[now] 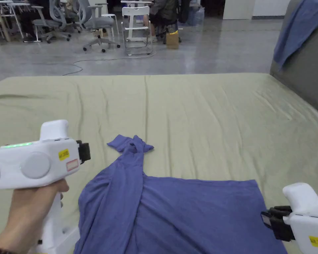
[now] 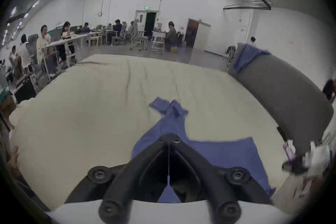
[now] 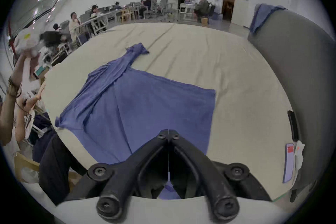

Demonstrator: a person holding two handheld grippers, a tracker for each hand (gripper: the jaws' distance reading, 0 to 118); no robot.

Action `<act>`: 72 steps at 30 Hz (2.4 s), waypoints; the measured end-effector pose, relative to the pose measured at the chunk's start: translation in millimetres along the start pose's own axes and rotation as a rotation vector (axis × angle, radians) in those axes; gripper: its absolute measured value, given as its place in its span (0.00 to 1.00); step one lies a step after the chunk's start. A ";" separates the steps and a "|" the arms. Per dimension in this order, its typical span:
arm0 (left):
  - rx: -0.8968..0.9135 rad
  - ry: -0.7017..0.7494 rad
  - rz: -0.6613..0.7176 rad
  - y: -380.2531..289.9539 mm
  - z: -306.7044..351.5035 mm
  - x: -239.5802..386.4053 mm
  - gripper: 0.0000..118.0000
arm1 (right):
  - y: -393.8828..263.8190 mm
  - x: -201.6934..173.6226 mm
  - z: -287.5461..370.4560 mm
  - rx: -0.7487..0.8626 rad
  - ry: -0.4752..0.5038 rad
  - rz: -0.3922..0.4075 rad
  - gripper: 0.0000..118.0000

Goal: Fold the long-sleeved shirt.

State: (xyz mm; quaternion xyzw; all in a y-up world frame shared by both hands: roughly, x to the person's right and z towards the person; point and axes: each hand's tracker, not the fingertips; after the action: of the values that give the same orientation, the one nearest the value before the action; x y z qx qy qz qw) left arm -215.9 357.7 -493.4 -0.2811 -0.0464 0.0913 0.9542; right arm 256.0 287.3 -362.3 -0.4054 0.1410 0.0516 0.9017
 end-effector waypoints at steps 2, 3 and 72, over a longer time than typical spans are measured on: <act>0.023 0.022 0.046 25.7 -51.0 4.8 0.47 | 10.1 -3.3 -9.1 0.004 0.027 0.007 0.00; -0.026 0.017 0.067 36.1 -79.0 4.4 0.80 | 11.7 -1.6 -15.1 0.003 0.029 0.010 0.00; -0.219 0.067 -0.139 -78.4 -15.6 -14.5 0.00 | -3.0 -47.9 -0.9 0.027 0.046 -0.015 0.00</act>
State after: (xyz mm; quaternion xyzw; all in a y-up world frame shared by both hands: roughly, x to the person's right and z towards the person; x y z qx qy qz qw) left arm -216.3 281.9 -464.3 -0.3824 -0.0435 0.0099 0.9229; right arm 210.8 285.7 -346.5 -0.3952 0.1593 0.0334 0.9040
